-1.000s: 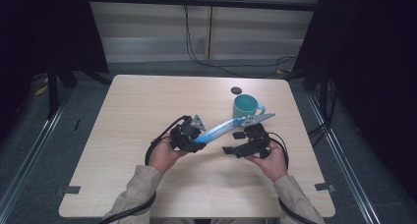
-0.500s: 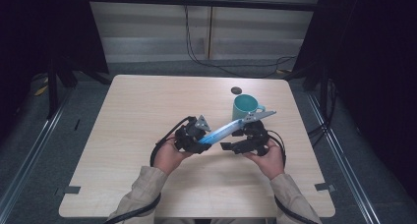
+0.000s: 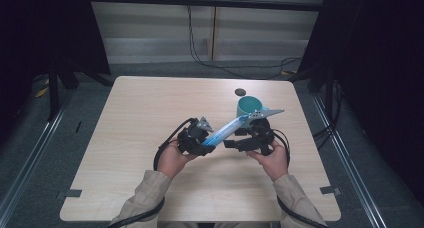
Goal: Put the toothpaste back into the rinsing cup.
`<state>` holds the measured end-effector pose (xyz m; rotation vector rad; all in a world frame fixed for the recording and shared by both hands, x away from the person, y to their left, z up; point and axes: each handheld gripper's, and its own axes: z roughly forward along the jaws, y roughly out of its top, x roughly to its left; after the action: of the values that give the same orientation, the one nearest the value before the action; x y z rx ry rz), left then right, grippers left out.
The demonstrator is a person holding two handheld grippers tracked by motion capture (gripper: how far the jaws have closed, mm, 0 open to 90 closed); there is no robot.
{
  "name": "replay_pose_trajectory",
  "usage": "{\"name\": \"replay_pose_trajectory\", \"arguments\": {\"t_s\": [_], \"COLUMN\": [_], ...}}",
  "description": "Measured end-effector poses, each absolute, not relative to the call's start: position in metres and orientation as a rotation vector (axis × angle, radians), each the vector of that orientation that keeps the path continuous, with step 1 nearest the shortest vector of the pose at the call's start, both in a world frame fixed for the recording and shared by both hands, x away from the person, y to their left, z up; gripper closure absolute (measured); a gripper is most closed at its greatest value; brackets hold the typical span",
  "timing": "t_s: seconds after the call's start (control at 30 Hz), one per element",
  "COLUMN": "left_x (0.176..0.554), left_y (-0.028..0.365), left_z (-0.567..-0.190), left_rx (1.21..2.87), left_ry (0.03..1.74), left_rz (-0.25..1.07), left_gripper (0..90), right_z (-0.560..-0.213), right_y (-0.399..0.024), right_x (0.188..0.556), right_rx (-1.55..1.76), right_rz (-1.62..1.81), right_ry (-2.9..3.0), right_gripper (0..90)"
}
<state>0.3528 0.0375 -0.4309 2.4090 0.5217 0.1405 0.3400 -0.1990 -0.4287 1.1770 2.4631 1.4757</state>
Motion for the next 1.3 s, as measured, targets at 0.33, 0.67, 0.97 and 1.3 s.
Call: {"name": "replay_pose_trajectory", "arguments": {"t_s": [0.33, 0.67, 0.97, 1.3], "left_x": [0.351, 0.344, 0.341, 0.338], "left_y": [0.031, 0.021, 0.013, 0.007], "left_z": [-0.431, -0.429, -0.438, -0.432], "left_rx": [2.416, 2.42, 2.411, 2.392], "left_ry": [0.532, 0.503, 0.517, 0.499], "left_rz": [0.152, 0.159, 0.129, 0.15], "left_gripper": [68.2, 67.8, 63.7, 67.5], "right_z": [-0.423, -0.42, -0.414, -0.409], "right_y": [-0.199, -0.199, -0.201, -0.2], "right_x": [0.345, 0.349, 0.351, 0.354], "right_rx": [1.247, 1.328, 1.345, 1.355], "right_rz": [1.504, 1.56, 1.675, 1.722], "right_ry": [2.433, 2.361, 2.377, 2.327], "right_gripper": [24.2, 36.9, 70.0, 60.8]}}
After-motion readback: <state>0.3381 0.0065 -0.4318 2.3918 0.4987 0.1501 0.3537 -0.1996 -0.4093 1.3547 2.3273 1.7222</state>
